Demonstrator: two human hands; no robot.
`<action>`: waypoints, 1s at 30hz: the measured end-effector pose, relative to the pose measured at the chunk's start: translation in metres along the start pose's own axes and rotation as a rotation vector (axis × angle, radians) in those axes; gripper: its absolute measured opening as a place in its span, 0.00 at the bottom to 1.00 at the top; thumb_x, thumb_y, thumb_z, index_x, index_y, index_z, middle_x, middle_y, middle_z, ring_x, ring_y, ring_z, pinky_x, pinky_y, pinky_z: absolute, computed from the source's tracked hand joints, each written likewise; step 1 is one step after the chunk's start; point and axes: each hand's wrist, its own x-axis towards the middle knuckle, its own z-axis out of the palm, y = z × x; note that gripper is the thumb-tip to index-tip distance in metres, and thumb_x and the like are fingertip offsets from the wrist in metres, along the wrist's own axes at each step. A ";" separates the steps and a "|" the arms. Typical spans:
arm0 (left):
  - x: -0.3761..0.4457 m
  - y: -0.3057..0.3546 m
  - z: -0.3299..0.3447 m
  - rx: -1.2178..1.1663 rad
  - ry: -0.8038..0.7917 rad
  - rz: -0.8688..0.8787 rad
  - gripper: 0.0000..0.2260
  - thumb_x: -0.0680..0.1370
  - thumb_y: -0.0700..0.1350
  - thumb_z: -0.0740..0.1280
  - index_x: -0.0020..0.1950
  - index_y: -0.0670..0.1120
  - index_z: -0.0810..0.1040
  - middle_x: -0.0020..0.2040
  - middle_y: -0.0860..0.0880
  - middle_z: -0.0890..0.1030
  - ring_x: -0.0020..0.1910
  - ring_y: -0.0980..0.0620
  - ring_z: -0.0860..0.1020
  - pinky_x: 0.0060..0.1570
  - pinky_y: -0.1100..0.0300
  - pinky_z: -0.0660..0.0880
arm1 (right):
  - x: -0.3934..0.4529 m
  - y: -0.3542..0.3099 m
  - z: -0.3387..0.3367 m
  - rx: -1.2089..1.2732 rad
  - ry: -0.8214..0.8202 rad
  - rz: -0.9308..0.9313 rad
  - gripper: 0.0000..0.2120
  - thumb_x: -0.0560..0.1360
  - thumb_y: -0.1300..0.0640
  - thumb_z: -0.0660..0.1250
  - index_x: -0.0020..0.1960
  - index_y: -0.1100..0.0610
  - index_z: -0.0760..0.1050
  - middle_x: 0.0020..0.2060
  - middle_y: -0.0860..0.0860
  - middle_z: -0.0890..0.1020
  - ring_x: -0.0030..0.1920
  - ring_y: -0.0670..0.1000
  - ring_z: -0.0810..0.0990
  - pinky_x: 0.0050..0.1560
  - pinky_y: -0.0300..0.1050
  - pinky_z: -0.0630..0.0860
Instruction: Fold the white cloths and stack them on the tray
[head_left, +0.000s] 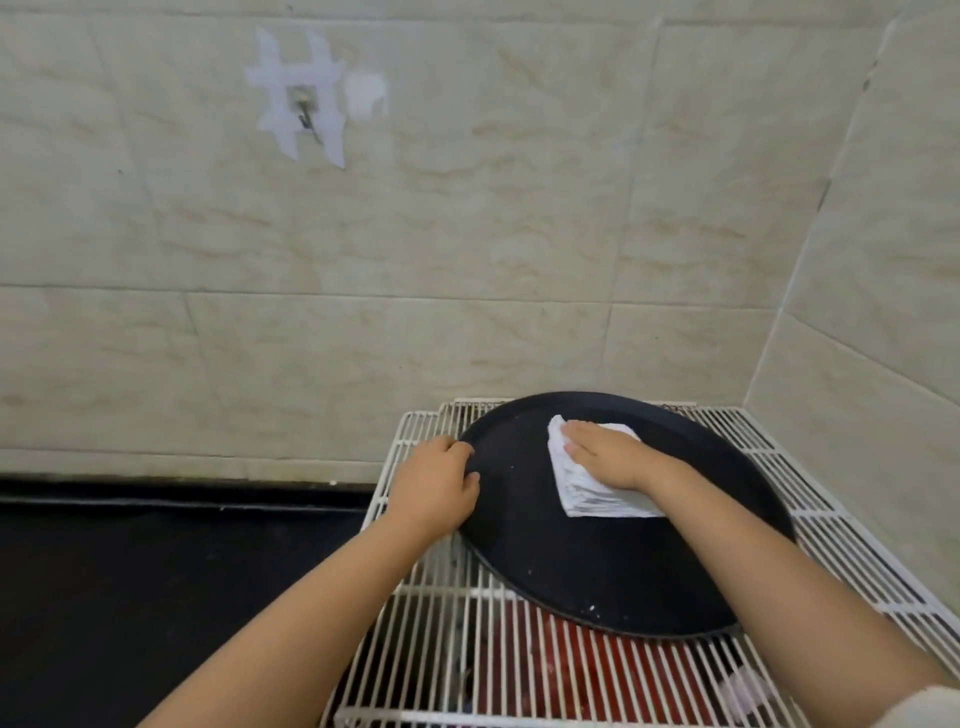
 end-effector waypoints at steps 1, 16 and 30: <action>-0.006 -0.009 -0.005 0.007 -0.007 -0.020 0.16 0.79 0.47 0.59 0.65 0.44 0.71 0.65 0.46 0.72 0.63 0.46 0.70 0.62 0.53 0.70 | -0.002 0.000 -0.001 -0.006 -0.002 0.014 0.21 0.82 0.54 0.48 0.72 0.61 0.60 0.72 0.55 0.64 0.72 0.53 0.63 0.71 0.44 0.57; -0.237 -0.227 -0.161 0.349 0.137 -0.356 0.17 0.79 0.50 0.58 0.65 0.42 0.70 0.63 0.43 0.73 0.64 0.42 0.69 0.60 0.50 0.68 | -0.041 -0.398 0.041 -0.014 0.196 -0.522 0.21 0.79 0.53 0.56 0.70 0.61 0.63 0.69 0.58 0.68 0.69 0.57 0.66 0.67 0.50 0.65; -0.519 -0.506 -0.280 0.436 0.244 -0.921 0.18 0.78 0.51 0.58 0.66 0.44 0.69 0.66 0.46 0.71 0.66 0.45 0.67 0.61 0.51 0.68 | -0.058 -0.812 0.168 0.035 0.007 -1.000 0.23 0.78 0.50 0.57 0.71 0.56 0.61 0.71 0.53 0.66 0.70 0.54 0.65 0.69 0.53 0.66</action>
